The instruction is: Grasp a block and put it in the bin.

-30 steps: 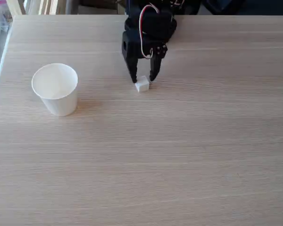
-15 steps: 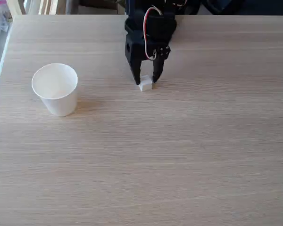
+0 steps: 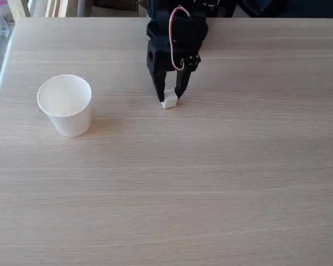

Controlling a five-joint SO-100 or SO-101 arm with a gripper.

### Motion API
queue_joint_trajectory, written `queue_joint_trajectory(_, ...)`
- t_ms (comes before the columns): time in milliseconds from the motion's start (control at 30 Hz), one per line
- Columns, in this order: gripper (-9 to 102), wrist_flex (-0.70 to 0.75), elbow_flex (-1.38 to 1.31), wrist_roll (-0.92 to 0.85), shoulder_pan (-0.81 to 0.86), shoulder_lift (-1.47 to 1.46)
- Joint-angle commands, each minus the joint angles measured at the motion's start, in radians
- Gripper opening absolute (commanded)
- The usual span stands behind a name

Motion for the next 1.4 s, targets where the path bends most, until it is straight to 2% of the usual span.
queue_joint_trajectory(0,0,-0.015,-0.003,-0.014,0.018,0.031)
queue_joint_trajectory(333,0,-0.152,0.012,-0.104,0.166,0.393)
queue_joint_trajectory(500,0,-0.385,0.075,-0.152,0.279,0.445)
queue_joint_trajectory(600,0,-0.466,0.061,-0.152,0.357,0.397)
queue_joint_trajectory(967,0,-0.482,-0.296,-0.077,0.506,0.000)
queue_joint_trajectory(1200,1,-0.442,-0.316,-0.110,0.560,-0.069)
queue_joint_trajectory(1367,17,-0.359,-0.314,-0.110,0.572,-0.072)
